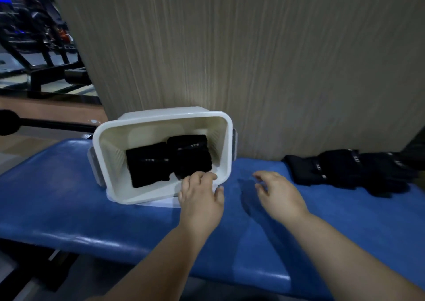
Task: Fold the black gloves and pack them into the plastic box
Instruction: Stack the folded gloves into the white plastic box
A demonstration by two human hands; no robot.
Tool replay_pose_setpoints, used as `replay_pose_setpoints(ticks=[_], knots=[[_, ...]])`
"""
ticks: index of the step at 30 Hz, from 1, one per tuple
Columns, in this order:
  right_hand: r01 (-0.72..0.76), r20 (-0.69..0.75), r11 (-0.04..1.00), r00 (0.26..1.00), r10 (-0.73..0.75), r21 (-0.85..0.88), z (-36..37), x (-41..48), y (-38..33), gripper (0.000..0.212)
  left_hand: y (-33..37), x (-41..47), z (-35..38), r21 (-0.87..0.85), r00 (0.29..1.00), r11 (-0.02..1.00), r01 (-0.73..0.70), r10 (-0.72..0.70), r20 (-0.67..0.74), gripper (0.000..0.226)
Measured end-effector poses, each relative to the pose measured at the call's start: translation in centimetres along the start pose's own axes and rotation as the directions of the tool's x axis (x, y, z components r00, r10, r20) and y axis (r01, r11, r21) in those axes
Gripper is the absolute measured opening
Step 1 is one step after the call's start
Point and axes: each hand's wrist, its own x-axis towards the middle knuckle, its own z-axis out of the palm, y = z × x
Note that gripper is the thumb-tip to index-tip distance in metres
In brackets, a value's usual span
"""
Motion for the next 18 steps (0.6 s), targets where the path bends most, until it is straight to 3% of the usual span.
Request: replay_pose_setpoints(ticks=[9, 18], knots=[[-0.232, -0.063, 0.966, 0.969, 0.24, 0.116, -1.8, -0.9, 7.3, 0.034, 6.7, 0.8, 6.9, -0.034, 0.951, 0.997, -0.063, 0.071, 0.3, 0.03], [-0.283, -0.112, 0.951, 0.948, 0.296, 0.123, -3.5, 0.1, 11.7, 0.036, 11.6, 4.1, 11.9, -0.021, 0.927, 1.0, 0.015, -0.006, 0.375, 0.037]])
